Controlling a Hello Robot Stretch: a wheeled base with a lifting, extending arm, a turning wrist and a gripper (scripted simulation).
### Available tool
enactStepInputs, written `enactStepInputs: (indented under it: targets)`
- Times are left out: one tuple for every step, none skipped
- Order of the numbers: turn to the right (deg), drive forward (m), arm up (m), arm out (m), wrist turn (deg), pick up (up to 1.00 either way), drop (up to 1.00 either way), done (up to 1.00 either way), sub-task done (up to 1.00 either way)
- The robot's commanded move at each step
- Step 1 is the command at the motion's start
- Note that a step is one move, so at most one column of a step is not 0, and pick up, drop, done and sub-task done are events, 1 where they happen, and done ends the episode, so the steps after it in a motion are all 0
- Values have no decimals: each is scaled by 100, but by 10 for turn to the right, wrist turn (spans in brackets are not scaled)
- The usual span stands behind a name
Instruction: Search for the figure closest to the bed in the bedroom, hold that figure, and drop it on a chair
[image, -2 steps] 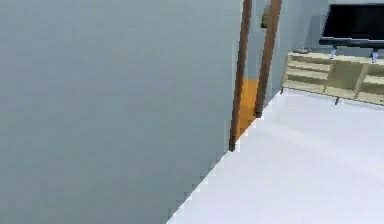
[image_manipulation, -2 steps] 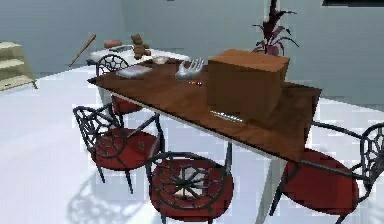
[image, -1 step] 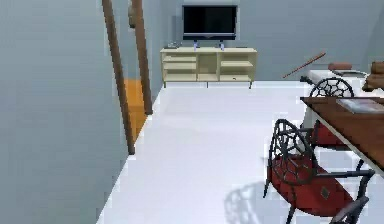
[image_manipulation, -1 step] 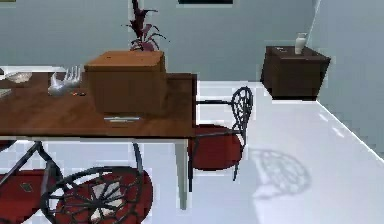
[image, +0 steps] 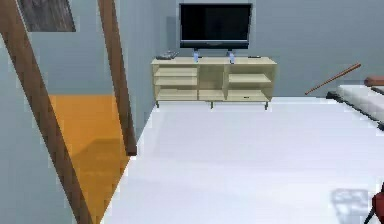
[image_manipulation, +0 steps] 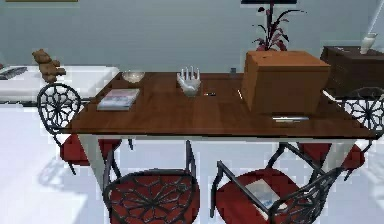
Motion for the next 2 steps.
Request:
enactStepInputs:
  targets:
    - [0, 70, 0, 0, 0, 0, 0, 0, 0]
    - [120, 0, 0, 0, 0, 0, 0, 0, 0]
